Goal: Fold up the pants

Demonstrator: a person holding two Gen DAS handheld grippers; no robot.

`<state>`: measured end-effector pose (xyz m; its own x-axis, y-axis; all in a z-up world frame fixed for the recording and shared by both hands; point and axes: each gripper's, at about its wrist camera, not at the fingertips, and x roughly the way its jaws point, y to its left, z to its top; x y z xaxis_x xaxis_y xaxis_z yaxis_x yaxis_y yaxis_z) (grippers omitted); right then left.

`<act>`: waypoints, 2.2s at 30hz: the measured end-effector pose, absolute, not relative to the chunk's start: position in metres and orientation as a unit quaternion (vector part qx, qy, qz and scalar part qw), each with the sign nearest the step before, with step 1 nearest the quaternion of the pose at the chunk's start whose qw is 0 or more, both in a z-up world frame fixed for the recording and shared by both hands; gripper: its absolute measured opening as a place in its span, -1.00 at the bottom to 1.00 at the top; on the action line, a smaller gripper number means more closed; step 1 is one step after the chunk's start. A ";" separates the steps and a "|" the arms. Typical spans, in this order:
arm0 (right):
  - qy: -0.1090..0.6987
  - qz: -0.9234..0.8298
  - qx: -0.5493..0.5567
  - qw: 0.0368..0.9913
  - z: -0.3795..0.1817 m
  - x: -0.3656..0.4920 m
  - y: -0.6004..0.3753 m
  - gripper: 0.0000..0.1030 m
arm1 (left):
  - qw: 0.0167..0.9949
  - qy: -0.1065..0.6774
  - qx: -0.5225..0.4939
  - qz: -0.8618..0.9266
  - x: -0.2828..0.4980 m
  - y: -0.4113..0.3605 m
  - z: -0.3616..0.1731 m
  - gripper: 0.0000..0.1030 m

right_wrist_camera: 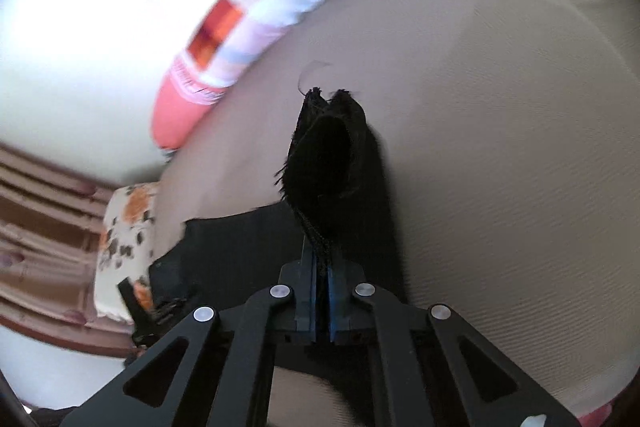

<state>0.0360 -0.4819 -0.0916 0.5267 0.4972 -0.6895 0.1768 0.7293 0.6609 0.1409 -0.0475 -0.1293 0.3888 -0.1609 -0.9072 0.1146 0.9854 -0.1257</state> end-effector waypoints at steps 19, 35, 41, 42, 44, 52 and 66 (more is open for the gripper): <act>0.561 0.240 0.227 0.759 -0.130 0.137 -0.193 -0.90 | 0.863 0.478 -0.115 -0.115 0.112 0.025 -0.064 0.70; 0.534 0.220 0.195 0.793 -0.110 0.127 -0.175 -0.22 | 0.804 0.520 -0.189 -0.217 0.125 0.010 -0.075 0.67; 0.502 0.151 0.258 0.812 -0.097 0.092 -0.244 -0.11 | 0.728 0.575 -0.251 -0.277 0.153 -0.014 -0.105 0.01; 0.498 0.141 0.272 0.812 -0.098 0.086 -0.254 -0.11 | 0.717 0.585 -0.258 -0.277 0.158 -0.017 -0.111 -0.01; 0.492 0.126 0.294 0.810 -0.102 0.074 -0.268 -0.10 | 0.701 0.600 -0.271 -0.275 0.166 -0.019 -0.120 -0.09; 0.472 0.100 0.346 0.805 -0.114 0.051 -0.303 -0.10 | 0.658 0.644 -0.293 -0.258 0.183 -0.025 -0.151 -0.10; 0.472 0.101 0.393 0.783 -0.139 0.051 -0.317 -0.09 | 0.657 0.636 -0.278 -0.295 0.199 -0.058 -0.154 -0.10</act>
